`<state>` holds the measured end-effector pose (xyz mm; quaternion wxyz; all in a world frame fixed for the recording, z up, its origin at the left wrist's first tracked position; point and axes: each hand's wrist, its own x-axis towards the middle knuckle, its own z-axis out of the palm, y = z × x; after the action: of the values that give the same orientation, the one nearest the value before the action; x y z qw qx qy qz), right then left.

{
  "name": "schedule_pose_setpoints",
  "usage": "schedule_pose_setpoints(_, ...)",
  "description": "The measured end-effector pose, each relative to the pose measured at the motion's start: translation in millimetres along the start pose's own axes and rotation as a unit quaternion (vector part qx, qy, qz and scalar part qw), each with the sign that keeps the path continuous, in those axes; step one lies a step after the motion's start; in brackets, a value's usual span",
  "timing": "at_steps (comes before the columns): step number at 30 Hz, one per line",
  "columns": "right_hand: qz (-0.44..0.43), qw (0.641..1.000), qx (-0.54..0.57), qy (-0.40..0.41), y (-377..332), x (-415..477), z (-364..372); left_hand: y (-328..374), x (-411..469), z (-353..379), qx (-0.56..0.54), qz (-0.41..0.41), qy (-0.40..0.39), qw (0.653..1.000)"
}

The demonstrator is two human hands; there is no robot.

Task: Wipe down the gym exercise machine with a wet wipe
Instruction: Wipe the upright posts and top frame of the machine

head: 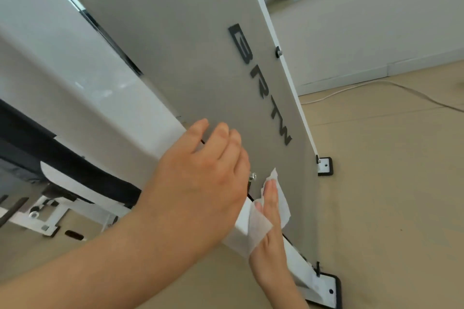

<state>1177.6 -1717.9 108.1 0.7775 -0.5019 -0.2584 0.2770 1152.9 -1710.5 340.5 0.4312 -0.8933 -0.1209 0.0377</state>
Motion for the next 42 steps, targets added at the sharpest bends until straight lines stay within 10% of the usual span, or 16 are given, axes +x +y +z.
schedule_pose_setpoints(15,0.204,0.977,-0.054,-0.026,-146,-21,39,-78,-9,-75,-0.054,0.083,-0.09,0.991)
schedule_pose_setpoints(25,0.149,0.986,-0.063,-0.036,-262,5,88,-171,13,-143,-0.018,0.079,-0.147,0.986)
schedule_pose_setpoints(31,-0.057,0.988,-0.091,-0.111,-369,35,130,-228,31,-207,0.037,0.074,-0.28,0.956)
schedule_pose_setpoints(37,0.138,0.99,-0.023,-0.026,-394,64,143,-300,35,-267,0.043,0.058,-0.2,0.977)
schedule_pose_setpoints(42,-0.084,0.991,-0.059,-0.091,-482,80,184,-338,34,-288,-0.003,0.011,-0.154,0.988)
